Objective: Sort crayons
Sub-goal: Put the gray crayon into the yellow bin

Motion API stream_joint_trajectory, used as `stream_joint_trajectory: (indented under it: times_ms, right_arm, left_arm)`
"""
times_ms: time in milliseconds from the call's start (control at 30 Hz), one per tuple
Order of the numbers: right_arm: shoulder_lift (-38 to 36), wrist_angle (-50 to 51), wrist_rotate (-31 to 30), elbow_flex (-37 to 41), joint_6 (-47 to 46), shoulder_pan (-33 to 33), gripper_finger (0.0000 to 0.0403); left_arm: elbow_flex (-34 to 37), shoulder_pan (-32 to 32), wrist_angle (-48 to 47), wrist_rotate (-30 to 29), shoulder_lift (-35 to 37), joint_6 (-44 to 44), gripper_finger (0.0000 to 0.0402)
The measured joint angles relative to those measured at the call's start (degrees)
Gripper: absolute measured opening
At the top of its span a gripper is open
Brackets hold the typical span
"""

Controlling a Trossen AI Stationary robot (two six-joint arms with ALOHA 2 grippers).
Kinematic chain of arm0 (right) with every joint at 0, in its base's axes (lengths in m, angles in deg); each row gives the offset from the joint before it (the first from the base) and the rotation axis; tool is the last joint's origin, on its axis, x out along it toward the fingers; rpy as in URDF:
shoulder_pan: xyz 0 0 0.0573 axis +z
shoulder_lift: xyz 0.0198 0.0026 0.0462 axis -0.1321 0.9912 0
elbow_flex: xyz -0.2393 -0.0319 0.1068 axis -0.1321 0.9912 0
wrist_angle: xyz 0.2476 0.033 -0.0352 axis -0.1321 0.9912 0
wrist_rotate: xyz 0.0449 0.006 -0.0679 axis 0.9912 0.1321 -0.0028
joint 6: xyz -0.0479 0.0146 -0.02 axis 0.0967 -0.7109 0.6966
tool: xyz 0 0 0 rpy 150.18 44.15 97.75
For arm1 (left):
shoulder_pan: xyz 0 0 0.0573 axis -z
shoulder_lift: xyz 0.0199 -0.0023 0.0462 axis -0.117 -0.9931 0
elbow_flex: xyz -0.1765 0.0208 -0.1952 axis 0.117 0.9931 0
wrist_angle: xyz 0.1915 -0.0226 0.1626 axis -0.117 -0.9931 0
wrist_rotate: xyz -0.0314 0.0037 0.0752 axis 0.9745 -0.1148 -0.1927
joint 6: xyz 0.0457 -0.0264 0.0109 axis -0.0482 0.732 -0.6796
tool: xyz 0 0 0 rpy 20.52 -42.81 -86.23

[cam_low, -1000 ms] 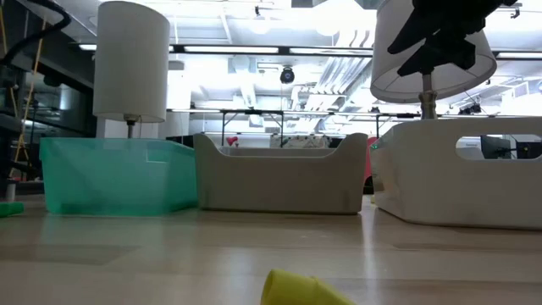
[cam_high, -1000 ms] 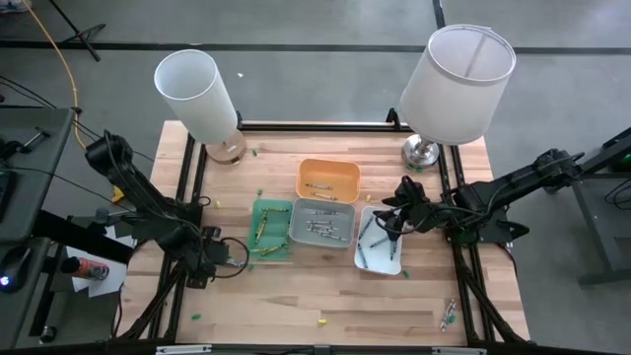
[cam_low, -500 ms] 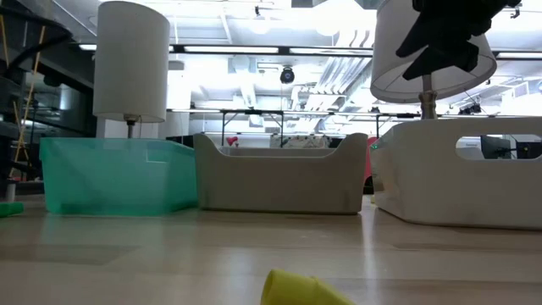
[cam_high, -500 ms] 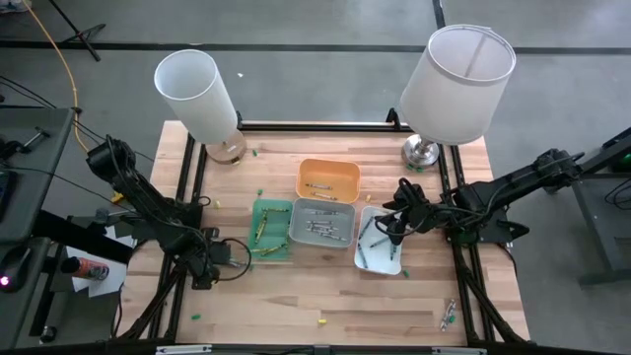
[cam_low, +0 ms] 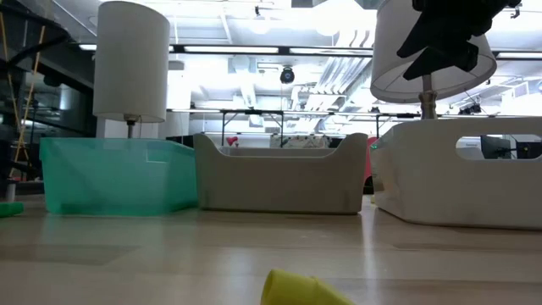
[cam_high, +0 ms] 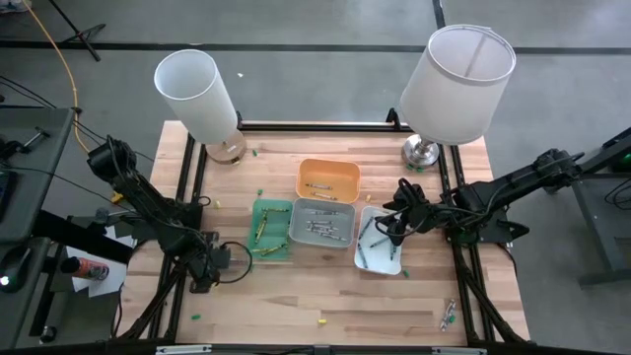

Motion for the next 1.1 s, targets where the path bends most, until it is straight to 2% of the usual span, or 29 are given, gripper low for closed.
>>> stream_joint_trajectory:
  times_ms: [100,267,367,467,567,667,733,867,1000,1100]
  right_arm:
    - [0.0,0.02,0.02,0.0,0.04,0.0,0.0224]
    - [0.0,-0.64,0.13,0.0,0.04,0.0,0.0224]
    - [0.0,-2.22,1.11,0.0,0.09,-0.02,0.0224]
    - [0.0,-6.35,1.7,0.0,1.61,-0.04,0.0224]
    - [0.19,-13.95,1.64,0.0,5.78,-0.19,0.0224]
    - [1.21,-23.57,1.66,0.0,12.09,-1.08,0.0224]
    - [2.18,-29.93,1.71,0.0,16.78,-1.91,0.0224]
    - [4.23,-38.77,1.55,0.0,23.95,-3.77,0.0224]
    - [7.85,-45.95,1.73,0.0,26.7,-6.89,0.0224]
    - [11.9,-52.02,3.76,-0.05,28.88,-9.32,0.0224]
  left_arm:
    - [-1.58,0.48,1.21,4.68,2.05,-0.7,0.0003]
    - [-5.25,1.59,3.3,6.54,7.95,0.14,0.0001]
    - [-8.55,0.5,5.52,-0.22,12.4,-0.34,0.0001]
    - [-11.89,-3.16,8.72,-12.28,15.37,-4.38,0.0001]
    - [-13.64,-10.14,13.96,-23.86,16.19,-13.25,0.0]
    - [-13.04,-20.14,24.52,-27.45,15.28,-23.25,0.0]
    - [-11.77,-26.71,34.42,-27.14,13.73,-28.55,0.0]
    - [-9.59,-35.77,50.59,-21.32,9.07,-33.26,0.0]
    - [-9.56,-39.73,61.78,-17.29,2.71,-34.69,0.0]
    - [-10.49,-41.36,65.43,-15.53,-2.78,-34.03,0.0]
